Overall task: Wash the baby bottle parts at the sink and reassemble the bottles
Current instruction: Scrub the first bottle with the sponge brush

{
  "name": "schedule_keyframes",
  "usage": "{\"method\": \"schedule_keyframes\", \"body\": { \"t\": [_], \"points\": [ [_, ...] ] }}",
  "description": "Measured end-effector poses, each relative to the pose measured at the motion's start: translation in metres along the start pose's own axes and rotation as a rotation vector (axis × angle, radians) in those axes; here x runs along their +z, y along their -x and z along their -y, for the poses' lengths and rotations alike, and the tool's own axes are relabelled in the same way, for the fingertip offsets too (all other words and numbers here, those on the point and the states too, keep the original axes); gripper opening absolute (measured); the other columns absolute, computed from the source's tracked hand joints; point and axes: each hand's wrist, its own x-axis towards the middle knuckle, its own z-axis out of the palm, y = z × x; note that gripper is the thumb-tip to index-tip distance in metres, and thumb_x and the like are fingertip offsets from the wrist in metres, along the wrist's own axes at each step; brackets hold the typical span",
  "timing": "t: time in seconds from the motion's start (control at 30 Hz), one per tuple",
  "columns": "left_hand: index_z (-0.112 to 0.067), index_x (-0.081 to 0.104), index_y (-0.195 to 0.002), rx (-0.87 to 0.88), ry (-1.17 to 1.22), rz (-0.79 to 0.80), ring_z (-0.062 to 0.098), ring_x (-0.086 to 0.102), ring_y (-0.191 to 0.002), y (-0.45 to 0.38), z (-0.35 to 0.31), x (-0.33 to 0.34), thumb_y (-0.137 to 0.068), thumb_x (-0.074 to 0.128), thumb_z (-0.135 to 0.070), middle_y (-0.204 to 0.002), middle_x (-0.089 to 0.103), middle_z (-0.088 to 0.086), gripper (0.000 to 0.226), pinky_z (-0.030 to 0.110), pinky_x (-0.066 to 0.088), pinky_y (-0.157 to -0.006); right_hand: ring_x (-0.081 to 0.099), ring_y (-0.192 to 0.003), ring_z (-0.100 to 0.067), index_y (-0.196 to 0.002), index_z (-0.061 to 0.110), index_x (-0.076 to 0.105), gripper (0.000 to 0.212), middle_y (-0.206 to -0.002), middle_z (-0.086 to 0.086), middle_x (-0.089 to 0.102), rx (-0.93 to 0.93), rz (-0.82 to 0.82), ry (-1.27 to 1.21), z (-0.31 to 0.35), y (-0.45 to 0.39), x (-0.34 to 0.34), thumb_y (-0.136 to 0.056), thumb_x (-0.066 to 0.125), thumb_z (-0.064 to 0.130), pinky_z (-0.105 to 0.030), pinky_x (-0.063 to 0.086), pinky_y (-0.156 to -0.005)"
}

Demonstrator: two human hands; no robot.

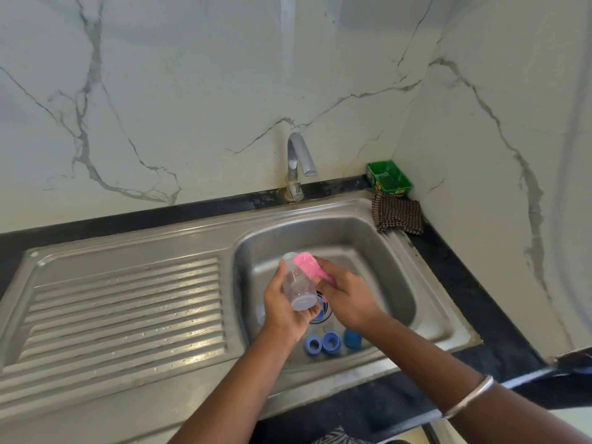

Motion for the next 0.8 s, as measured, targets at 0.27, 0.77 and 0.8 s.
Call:
{"method": "schedule_keyframes", "body": {
  "t": [0.27,0.77,0.8],
  "points": [
    [-0.007,0.073,-0.095,0.063,0.109,-0.038,0.027,0.066,-0.072,-0.002,-0.004,0.006,-0.082,0.07,-0.041,-0.085,0.07,0.013,0.036,0.035,0.052,-0.066,0.065,-0.076,-0.001,-0.115,0.026,0.069,0.027,-0.088,0.01,0.074,0.208,-0.031,-0.31,-0.007,-0.002,0.012,-0.1,0.05,0.014,-0.009,0.046,-0.064],
    [-0.008,0.064,-0.099,-0.113,0.21,-0.41,0.019,0.063,-0.058,-0.018,0.005,0.01,-0.097,0.05,-0.051,-0.083,0.067,0.009,0.045,0.021,0.05,-0.041,0.058,-0.084,-0.018,-0.151,0.04,0.036,0.054,-0.096,0.006,0.054,-0.041,-0.015,0.351,-0.014,0.014,0.015,-0.1,0.052,0.032,-0.03,0.046,-0.069],
    [-0.008,0.063,-0.097,-0.141,0.206,-0.414,0.021,0.062,-0.061,-0.018,0.005,0.011,-0.097,0.05,-0.05,-0.083,0.066,0.01,0.044,0.022,0.049,-0.041,0.057,-0.08,-0.019,-0.151,0.043,0.034,0.055,-0.094,0.007,0.049,-0.071,0.009,0.409,-0.012,0.014,0.017,-0.1,0.05,0.032,-0.034,0.046,-0.066]
  ]
}}
